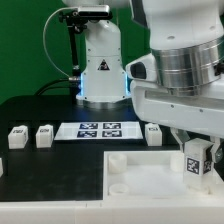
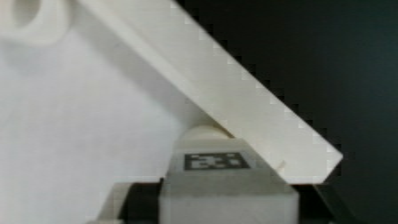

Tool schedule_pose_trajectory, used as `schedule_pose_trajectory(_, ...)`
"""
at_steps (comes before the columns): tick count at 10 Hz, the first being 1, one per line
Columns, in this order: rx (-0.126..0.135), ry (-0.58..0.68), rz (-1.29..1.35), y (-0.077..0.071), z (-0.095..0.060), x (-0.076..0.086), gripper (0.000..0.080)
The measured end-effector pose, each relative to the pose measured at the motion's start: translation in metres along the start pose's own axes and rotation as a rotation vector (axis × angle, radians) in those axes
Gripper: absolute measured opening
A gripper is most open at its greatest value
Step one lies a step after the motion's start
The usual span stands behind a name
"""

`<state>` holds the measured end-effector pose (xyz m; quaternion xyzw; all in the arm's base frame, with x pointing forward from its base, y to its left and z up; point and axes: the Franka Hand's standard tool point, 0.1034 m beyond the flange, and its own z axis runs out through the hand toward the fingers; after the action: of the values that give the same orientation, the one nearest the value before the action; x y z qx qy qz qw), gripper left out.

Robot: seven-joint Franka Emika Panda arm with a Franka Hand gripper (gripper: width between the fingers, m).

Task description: Assemble one leg

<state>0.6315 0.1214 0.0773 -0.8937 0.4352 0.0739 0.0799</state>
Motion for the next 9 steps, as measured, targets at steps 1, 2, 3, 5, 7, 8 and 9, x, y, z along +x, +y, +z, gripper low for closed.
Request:
schedule_pose_trajectory(1, 0.005, -0.005, 0.131, -0.0012, 0.0001, -0.0013, 0.0294)
schedule_pose_trajectory(2, 0.012, -0.006, 0.240, -0.0025, 0.0001, -0.0010, 0.0294)
schedule_pose_trajectory(3, 0.052, -0.013, 0.405, -0.0048, 0.0007, 0.0012, 0.0294)
schedule_pose_trajectory(5, 0.071, -0.018, 0.470, -0.0053, 0.0010, 0.0011, 0.0299)
schedule_pose_trajectory(7, 0.067, -0.017, 0.406, -0.0048, 0.0017, 0.0009, 0.0477)
schedule_pose_trajectory(8, 0.037, -0.018, 0.235, -0.0042, 0.0004, -0.0004, 0.0613)
schedule_pose_trajectory(9, 0.016, 0.004, 0.069, -0.0062, -0.0019, -0.0006, 0.0613)
